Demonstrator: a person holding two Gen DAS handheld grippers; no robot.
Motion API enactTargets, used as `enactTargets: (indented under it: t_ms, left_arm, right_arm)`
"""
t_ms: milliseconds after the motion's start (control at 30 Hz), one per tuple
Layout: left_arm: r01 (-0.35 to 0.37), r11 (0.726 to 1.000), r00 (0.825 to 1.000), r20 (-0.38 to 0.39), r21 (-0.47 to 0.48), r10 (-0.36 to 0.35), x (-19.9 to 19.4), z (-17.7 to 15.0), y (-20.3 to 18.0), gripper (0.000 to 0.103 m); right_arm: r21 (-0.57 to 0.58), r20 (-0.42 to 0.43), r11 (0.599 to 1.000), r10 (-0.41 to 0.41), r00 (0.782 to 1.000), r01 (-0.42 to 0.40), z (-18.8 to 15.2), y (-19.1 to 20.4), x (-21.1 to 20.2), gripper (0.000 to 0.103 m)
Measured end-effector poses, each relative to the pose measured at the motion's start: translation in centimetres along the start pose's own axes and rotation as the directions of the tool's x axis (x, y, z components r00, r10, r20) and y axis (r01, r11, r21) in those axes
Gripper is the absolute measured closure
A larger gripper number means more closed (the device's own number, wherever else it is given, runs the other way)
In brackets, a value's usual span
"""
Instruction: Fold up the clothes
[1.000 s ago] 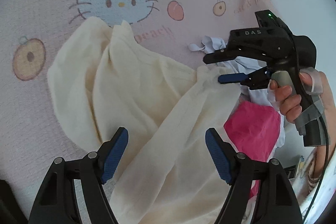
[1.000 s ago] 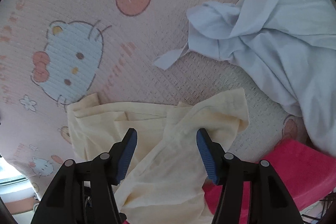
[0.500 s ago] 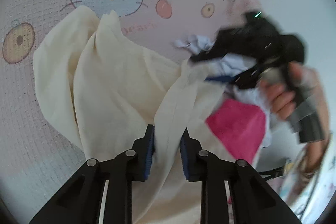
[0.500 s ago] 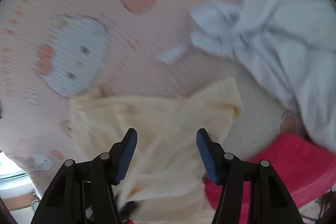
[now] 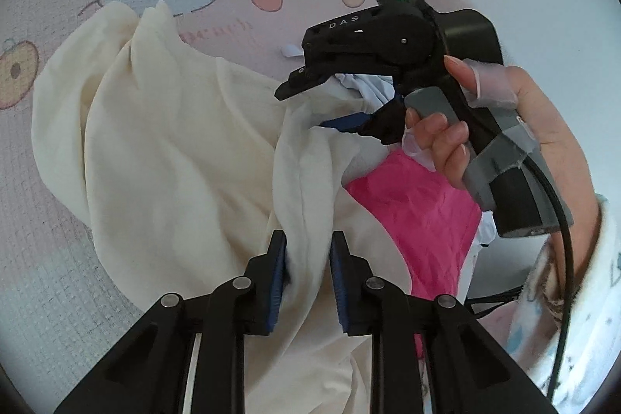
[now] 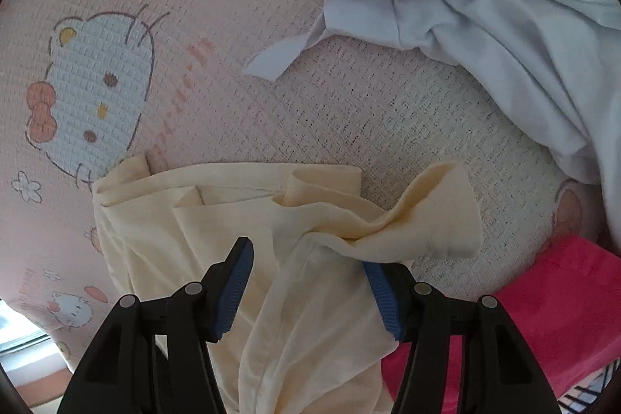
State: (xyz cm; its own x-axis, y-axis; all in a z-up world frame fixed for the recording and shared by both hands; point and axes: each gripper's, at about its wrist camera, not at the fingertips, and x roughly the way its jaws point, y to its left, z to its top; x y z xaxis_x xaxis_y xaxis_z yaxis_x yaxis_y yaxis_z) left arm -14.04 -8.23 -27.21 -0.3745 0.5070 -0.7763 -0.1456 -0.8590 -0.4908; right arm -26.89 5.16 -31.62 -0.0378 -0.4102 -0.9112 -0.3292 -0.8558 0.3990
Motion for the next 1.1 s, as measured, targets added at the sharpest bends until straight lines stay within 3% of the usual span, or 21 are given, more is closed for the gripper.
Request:
enactTargets:
  t_ms: [67, 100, 133, 233, 333, 467, 633, 867, 933, 1100]
  left_arm:
    - [-0.018, 1.0, 1.0, 0.008, 0.009, 0.018, 0.0, -0.1, -0.2, 0.083]
    - [-0.032, 0.999, 0.999, 0.011, 0.013, 0.032, 0.1, -0.1, -0.4, 0.083]
    - [-0.045, 0.999, 0.999, 0.014, 0.018, 0.045, 0.1, -0.1, -0.5, 0.083]
    - [-0.083, 0.996, 0.996, 0.02, 0.021, 0.082, 0.3, -0.3, -0.9, 0.083]
    - [-0.108, 0.994, 0.994, 0.027, 0.012, 0.108, 0.2, -0.3, -1.2, 0.083]
    - [-0.116, 0.993, 0.992, 0.051, -0.013, 0.116, -0.8, -0.6, -1.1, 0.083]
    - [-0.112, 0.993, 0.989, 0.092, -0.034, 0.115, -2.7, -0.6, -1.4, 0.084]
    - [-0.074, 0.996, 0.987, 0.136, -0.046, 0.08, -5.4, -0.8, -1.6, 0.084]
    - [-0.088, 0.995, 0.984, 0.149, -0.038, 0.093, -6.0, -0.8, -1.8, 0.084]
    - [-0.089, 0.996, 0.979, 0.185, -0.001, 0.088, -7.1, -0.8, -2.7, 0.084]
  right_arm:
    - [-0.021, 0.023, 0.999, -0.024, 0.999, 0.025, -0.6, 0.3, 0.0, 0.046]
    - [-0.04, 0.039, 0.998, -0.049, 0.998, 0.051, -0.9, 0.5, 0.1, 0.051]
    - [-0.056, 0.053, 0.995, -0.078, 0.996, 0.081, -1.3, 0.9, 0.2, 0.063]
    - [-0.151, 0.122, 0.971, -0.167, 0.978, 0.184, -2.9, 1.9, 0.2, 0.079]
    - [-0.166, 0.146, 0.976, -0.119, 0.982, 0.143, -3.9, 1.9, -0.6, 0.092]
    - [-0.173, 0.226, 0.984, 0.001, 0.974, 0.039, -5.4, 1.9, -3.5, 0.093]
    - [-0.266, 0.293, 0.962, 0.136, 0.946, -0.056, -6.9, 2.9, -6.5, 0.093]
    - [-0.278, 0.347, 0.921, 0.36, 0.866, -0.272, -8.1, 2.6, -9.8, 0.093]
    - [-0.307, 0.365, 0.903, 0.402, 0.84, -0.299, -8.8, 2.8, -11.6, 0.093]
    - [-0.36, 0.389, 0.894, 0.404, 0.828, -0.268, -10.4, 3.5, -12.9, 0.093]
